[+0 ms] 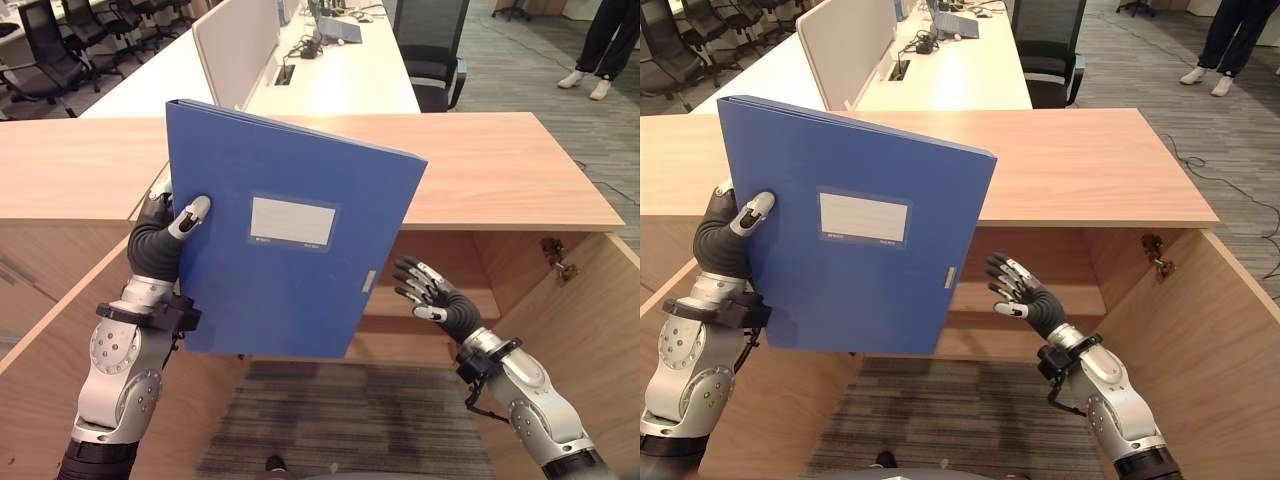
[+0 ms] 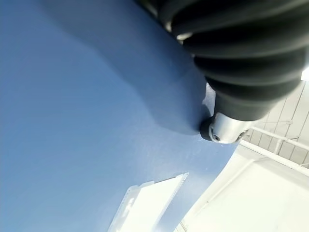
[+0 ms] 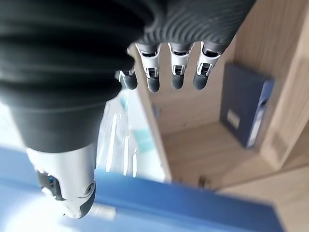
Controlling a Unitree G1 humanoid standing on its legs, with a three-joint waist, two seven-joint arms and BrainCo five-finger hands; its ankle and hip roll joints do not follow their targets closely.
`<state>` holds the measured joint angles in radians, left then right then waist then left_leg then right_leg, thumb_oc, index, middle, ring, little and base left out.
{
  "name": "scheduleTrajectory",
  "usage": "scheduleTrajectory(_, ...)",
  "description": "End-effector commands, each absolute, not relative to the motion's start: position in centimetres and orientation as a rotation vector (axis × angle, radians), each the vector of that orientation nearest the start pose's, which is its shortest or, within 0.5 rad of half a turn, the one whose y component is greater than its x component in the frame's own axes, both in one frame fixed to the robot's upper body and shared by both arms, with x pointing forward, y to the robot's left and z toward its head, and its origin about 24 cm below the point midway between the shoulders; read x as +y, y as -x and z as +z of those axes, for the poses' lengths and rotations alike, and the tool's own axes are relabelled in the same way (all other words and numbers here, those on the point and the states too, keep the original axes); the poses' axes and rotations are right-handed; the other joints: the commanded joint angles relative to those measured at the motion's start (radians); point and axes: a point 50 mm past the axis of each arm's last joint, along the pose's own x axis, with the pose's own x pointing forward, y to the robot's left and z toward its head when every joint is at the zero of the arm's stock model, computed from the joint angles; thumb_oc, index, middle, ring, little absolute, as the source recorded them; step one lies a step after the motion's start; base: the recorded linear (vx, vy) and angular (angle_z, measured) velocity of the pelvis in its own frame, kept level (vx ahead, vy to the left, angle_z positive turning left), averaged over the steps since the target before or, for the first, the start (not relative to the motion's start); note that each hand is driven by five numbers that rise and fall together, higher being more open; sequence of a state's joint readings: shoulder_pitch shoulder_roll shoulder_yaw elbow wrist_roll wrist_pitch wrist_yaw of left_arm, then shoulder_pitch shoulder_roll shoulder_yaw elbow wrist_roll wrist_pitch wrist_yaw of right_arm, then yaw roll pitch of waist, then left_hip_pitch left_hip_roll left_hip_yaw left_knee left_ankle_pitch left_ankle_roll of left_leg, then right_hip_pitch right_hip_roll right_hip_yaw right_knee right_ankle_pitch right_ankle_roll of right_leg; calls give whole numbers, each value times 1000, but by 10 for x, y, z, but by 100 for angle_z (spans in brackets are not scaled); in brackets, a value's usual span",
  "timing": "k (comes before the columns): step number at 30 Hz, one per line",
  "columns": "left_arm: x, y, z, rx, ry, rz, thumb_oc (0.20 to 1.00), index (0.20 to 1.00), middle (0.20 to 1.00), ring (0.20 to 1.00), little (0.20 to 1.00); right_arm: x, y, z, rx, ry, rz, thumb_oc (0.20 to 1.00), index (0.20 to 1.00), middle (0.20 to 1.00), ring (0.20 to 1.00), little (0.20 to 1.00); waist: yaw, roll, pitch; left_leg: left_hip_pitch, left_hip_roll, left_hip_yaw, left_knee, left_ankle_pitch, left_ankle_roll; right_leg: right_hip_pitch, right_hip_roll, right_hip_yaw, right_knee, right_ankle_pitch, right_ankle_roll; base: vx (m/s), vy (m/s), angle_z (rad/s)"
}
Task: Put the empty folder in the office cabinet
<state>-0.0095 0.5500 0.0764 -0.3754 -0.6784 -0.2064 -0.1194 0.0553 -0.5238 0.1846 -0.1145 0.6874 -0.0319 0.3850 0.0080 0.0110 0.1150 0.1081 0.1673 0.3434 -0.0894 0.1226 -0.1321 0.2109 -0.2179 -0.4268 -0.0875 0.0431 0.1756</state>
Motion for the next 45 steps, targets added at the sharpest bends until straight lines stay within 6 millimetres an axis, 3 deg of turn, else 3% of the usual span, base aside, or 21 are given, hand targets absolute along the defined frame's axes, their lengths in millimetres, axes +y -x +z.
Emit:
scheduleTrajectory(1,205,-243,210,-749,78,-304,200,200,200,200,200,-152,-246,112,-204,-259,742,1000,1000,1000,1000,1000,9,-10,-6,46,6,-33,10,-69,-3,-27,1,-28,24,-5,10,0,0,0)
scheduleTrajectory(16,193,-247,206,-735,83,-335,200,200,200,200,200,-124,-247,135,-307,-303,858,1000,1000,1000,1000,1000,8,-11,-9,50,7,-30,10,-70,-2,-25,6,-23,25,-9,6,0,0,0)
scheduleTrajectory(21,179,-250,200,-720,68,-354,200,200,200,200,200,-111,-249,138,-323,-331,874,1000,1000,1000,1000,1000,8,-14,-8,51,9,-28,11,-71,-1,-24,6,-23,26,-10,3,0,0,0)
scheduleTrajectory(31,164,-256,199,-732,65,-348,200,200,200,200,200,-97,-247,136,-319,-369,894,1000,1000,1000,1000,1000,0,-19,-6,53,11,-24,11,-74,-1,-25,5,-18,28,-11,3,0,0,0)
scheduleTrajectory(41,161,-255,200,-755,95,-302,200,200,200,200,200,-102,-249,119,-263,-372,803,1000,1000,1000,1000,1000,-7,-22,-7,56,13,-23,11,-77,-1,-26,7,-15,30,-14,2,0,0,0)
scheduleTrajectory(42,161,-254,200,-760,99,-295,200,200,200,200,200,-104,-249,115,-249,-363,784,711,711,711,711,711,-7,-22,-6,56,12,-24,11,-77,-1,-27,7,-15,30,-15,2,0,0,0)
scheduleTrajectory(43,161,-254,200,-759,107,-290,200,200,200,200,200,-107,-250,108,-218,-330,755,209,209,209,209,209,-8,-23,-6,57,12,-23,12,-78,-1,-27,8,-15,30,-15,2,0,0,0)
scheduleTrajectory(45,162,-253,202,-768,108,-280,200,200,200,200,200,-111,-251,102,-191,-299,718,200,200,200,200,200,-9,-23,-5,56,12,-23,11,-79,-1,-27,9,-15,31,-16,2,0,0,0)
